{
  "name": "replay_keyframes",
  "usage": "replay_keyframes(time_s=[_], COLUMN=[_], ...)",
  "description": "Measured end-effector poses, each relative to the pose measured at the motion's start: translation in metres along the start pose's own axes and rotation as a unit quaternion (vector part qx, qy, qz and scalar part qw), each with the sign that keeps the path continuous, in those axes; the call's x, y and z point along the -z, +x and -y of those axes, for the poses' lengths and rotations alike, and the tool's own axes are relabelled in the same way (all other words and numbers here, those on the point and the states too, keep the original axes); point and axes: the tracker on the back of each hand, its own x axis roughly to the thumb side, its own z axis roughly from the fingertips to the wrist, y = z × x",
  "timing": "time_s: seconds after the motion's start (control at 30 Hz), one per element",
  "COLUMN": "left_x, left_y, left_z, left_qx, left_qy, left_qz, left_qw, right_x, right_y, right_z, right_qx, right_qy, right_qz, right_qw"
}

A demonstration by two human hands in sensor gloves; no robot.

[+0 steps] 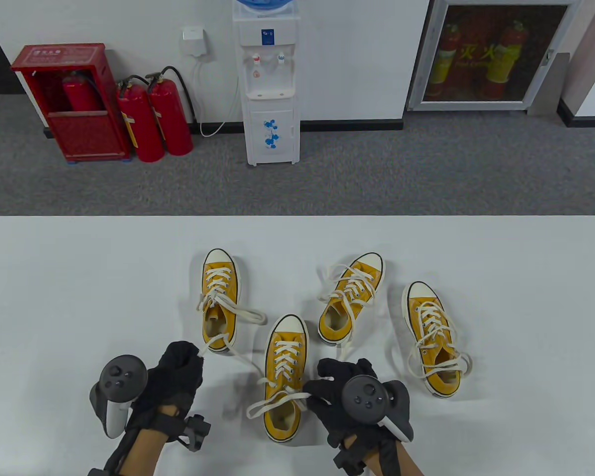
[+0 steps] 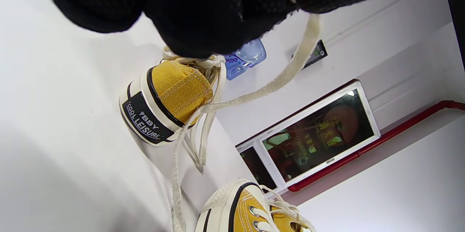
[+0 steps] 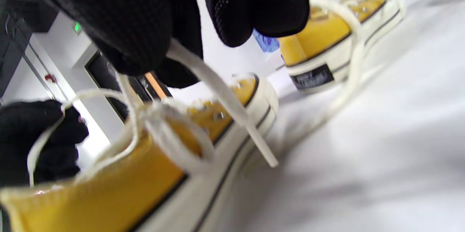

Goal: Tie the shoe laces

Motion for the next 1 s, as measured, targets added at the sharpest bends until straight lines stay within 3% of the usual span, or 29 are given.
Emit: replay_keyframes(time_s=[0.2, 0.37, 0.47, 0.73, 1.0], left_x=[0.0, -0.001, -0.001, -0.001, -0.002], left_y=[0.001, 0.001, 0.001, 0.002, 0.003], left_z=[0.001, 0.002, 0.003, 0.004, 0.006], left_qx=[-0.001, -0.003, -0.004, -0.01, -0.013], left_qy=[-0.003, -0.002, -0.005, -0.011, -0.017], left_qz=[0.007, 0.009, 0.009, 0.008, 0.016], left_qw=[1.0, 1.0, 1.0, 1.0, 1.0], right_x=[0.006, 0.022, 0.032, 0.05, 0.066], right_y=[0.009, 0.011, 0.008, -0.001, -0.006], right_z=[0.04, 0.066, 0.073, 0.063, 0.033], right_qx=[-0.024, -0.03, 0.023, 0.174, 0.368], right_qy=[-0.1, -0.136, -0.148, -0.161, -0.126], right_qz=[-0.011, 0.002, -0.011, -0.053, -0.094], right_qw=[0.995, 0.99, 0.989, 0.97, 0.916])
